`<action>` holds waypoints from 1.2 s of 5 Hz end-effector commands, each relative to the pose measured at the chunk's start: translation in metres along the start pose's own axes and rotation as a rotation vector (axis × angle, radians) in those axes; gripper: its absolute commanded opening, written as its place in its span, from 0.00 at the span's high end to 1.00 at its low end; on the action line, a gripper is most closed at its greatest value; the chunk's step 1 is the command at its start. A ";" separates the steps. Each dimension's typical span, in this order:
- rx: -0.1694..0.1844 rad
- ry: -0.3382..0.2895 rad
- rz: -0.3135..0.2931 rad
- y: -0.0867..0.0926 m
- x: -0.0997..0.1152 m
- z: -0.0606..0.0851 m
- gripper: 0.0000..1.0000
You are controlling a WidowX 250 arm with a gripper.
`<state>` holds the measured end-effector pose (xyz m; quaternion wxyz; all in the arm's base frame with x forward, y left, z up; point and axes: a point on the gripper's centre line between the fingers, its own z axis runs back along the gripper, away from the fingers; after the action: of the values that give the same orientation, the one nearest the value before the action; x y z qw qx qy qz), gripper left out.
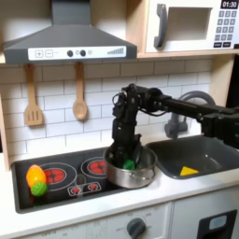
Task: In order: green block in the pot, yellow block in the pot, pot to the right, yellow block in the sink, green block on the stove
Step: 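Take the green block out of the pot and put it on the stove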
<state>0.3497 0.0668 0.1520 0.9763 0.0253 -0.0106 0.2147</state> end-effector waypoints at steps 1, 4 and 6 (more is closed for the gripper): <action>0.002 -0.003 0.003 -0.001 0.001 -0.002 1.00; -0.008 -0.027 -0.018 -0.003 0.002 0.015 1.00; -0.001 -0.017 -0.044 -0.007 -0.003 0.036 1.00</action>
<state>0.3495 0.0553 0.1863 0.9810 0.0252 -0.0153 0.1916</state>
